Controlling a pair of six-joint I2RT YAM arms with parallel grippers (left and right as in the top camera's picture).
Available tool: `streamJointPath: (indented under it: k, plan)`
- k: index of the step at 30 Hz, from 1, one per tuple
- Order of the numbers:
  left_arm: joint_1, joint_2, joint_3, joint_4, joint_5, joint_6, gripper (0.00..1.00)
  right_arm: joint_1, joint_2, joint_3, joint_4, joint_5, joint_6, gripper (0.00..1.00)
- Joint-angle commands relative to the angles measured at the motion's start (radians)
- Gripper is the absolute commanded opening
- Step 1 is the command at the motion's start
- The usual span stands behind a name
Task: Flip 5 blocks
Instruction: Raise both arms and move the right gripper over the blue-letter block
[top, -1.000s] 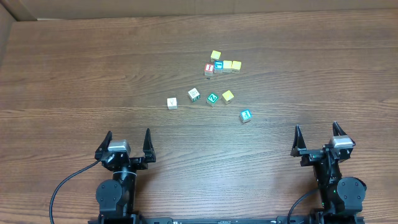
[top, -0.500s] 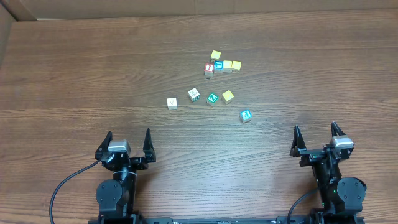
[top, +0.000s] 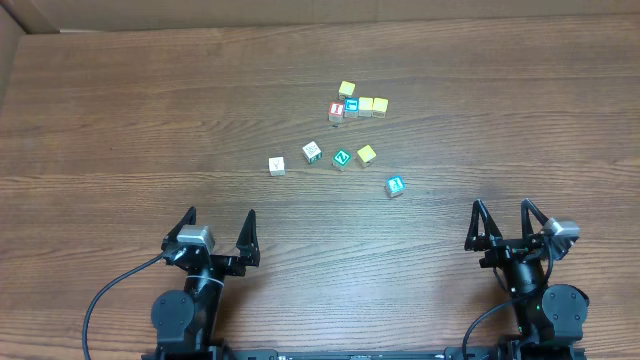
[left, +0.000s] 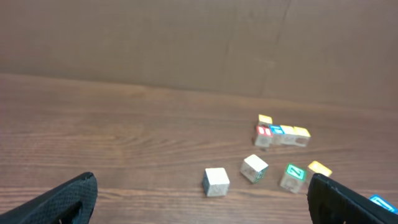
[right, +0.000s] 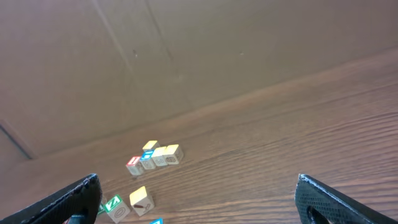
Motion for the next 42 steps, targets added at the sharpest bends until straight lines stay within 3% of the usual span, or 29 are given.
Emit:
streamJointPath:
  k: [1, 6, 12, 19, 28, 33, 39, 42]
  plan:
    - [0.000, -0.006, 0.166, -0.078, 0.042, -0.018, 1.00, 0.000, -0.006, 0.071, -0.029, -0.040, -0.034, 1.00]
    - [0.000, 0.040, 0.385, -0.219, 0.045, -0.018, 1.00, 0.000, 0.047, 0.233, -0.137, -0.046, -0.046, 1.00]
    - [0.000, 0.225, 0.667, -0.340, 0.059, -0.018, 1.00, 0.000, 0.249, 0.527, -0.291, -0.046, -0.057, 1.00]
    - [0.000, 0.565, 1.053, -0.591, 0.129, 0.034, 1.00, 0.000, 0.599, 0.946, -0.568, -0.091, -0.103, 1.00]
    - [0.000, 1.062, 1.543, -1.000, 0.154, 0.106, 1.00, 0.000, 1.067, 1.487, -1.065, -0.105, -0.103, 1.00]
    - [0.000, 1.277, 1.664, -1.161, 0.225, 0.105, 1.00, 0.000, 1.269, 1.620, -1.233, -0.117, -0.102, 1.00]
    - [0.000, 1.466, 1.664, -1.193, 0.277, 0.101, 1.00, 0.000, 1.453, 1.619, -1.231, -0.307, -0.102, 1.00]
    - [0.000, 1.545, 1.664, -1.227, 0.277, 0.102, 0.99, 0.017, 1.528, 1.614, -1.234, -0.374, -0.103, 0.88]
